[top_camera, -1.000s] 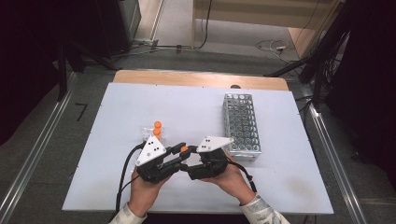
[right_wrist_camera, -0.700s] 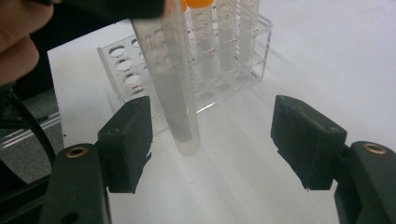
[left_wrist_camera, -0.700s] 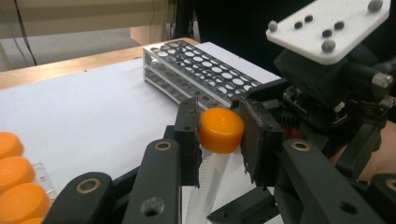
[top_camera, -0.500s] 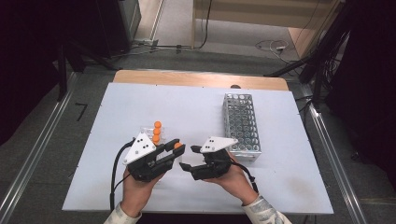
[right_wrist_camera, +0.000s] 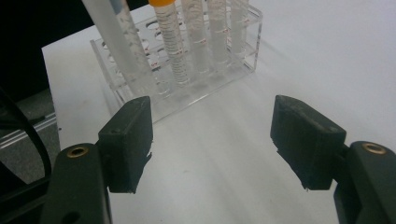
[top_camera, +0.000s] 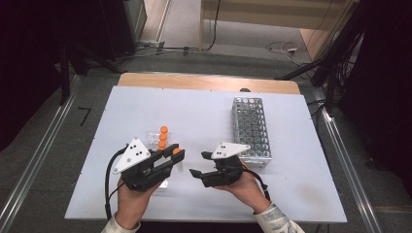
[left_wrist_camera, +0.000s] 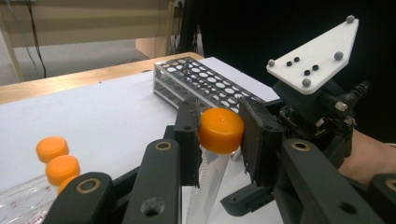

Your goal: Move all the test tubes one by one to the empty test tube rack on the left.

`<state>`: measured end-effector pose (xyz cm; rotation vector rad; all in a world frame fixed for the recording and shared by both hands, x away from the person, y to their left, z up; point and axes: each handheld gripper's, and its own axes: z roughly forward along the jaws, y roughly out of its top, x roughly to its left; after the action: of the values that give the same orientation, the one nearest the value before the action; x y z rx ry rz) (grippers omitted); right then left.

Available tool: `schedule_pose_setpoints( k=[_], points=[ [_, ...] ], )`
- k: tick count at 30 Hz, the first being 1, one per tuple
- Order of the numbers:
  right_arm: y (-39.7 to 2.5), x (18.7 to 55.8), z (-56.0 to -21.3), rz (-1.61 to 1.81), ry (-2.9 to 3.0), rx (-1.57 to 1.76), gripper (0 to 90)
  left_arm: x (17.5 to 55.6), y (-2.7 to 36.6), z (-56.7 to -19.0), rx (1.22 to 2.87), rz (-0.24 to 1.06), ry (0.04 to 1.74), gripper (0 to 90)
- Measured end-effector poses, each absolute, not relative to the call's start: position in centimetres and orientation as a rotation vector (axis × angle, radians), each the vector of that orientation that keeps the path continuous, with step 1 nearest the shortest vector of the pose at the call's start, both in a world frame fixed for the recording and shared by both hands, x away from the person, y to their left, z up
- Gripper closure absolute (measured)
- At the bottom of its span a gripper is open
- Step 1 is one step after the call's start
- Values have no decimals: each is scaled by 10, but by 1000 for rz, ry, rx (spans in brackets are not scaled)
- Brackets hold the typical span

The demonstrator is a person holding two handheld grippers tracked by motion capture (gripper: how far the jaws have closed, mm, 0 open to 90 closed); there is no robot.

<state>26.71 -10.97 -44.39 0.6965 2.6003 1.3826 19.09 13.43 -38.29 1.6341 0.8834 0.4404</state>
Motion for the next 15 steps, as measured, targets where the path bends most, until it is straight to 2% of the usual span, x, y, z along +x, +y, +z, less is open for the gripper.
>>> schedule_pose_setpoints(
  k=[15],
  points=[
    [-114,267,-445,1385,2595,713,286,184,167,-378,1607,492,951,702]
  ],
)
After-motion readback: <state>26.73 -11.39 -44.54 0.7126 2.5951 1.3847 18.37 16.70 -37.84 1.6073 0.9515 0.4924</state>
